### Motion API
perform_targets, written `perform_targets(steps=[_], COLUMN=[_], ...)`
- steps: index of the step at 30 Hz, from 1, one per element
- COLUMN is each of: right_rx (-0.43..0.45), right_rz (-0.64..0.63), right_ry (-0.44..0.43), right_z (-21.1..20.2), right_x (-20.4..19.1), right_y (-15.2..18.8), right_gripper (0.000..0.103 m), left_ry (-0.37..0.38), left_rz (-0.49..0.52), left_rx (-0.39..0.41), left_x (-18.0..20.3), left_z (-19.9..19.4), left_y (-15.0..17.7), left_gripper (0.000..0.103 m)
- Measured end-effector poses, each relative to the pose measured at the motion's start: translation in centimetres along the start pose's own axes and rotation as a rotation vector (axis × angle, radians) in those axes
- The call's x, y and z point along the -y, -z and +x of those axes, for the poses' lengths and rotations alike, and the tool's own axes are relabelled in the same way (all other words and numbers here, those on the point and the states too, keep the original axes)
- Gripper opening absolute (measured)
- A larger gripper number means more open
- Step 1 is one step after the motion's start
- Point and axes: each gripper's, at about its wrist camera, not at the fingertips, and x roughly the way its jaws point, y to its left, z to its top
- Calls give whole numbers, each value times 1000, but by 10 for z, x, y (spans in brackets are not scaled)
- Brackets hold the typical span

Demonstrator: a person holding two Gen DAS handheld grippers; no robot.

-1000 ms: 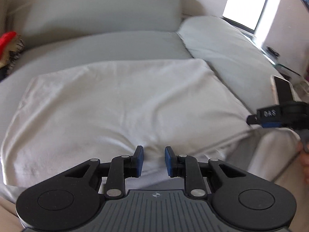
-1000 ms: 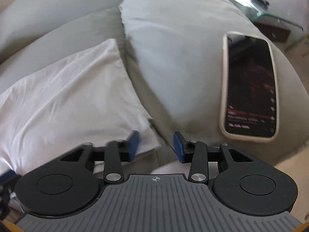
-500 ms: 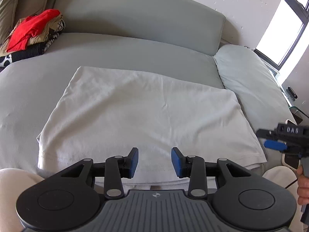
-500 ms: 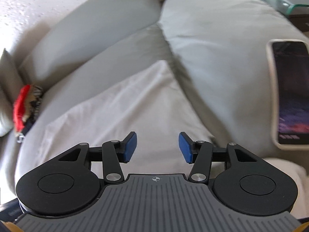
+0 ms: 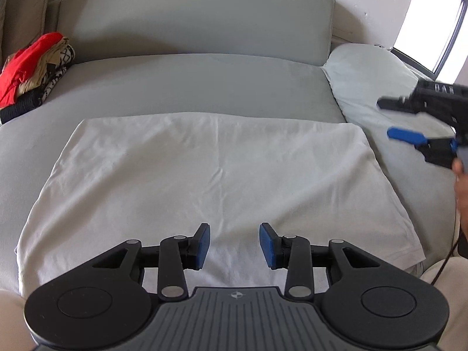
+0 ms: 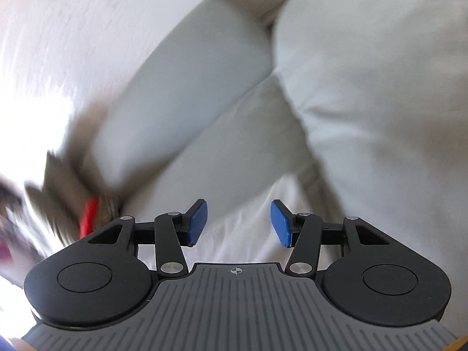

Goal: Fold clothes

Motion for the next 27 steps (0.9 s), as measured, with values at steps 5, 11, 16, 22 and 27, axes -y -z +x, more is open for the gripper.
perform_targets(steps=[5, 11, 16, 22, 27], right_rx=[-63, -165, -186, -190, -174], right_rz=[63, 93, 120, 33, 55], right_ry=[-1, -18, -35, 9, 4], right_z=[25, 56, 74, 75, 72], right_x=[28, 43, 46, 35, 38], right_y=[-16, -21, -21, -13, -11], right_gripper=[55, 54, 52, 52, 52], left_ry=[17, 56, 42, 25, 50], left_rz=[55, 128, 139, 149, 187], left_rx=[-2, -34, -44, -37, -16], left_x=[16, 36, 41, 45, 55], left_z=[-8, 1, 7, 1, -13], left_y=[7, 13, 17, 19, 22], left_gripper=[35, 35, 36, 36, 36])
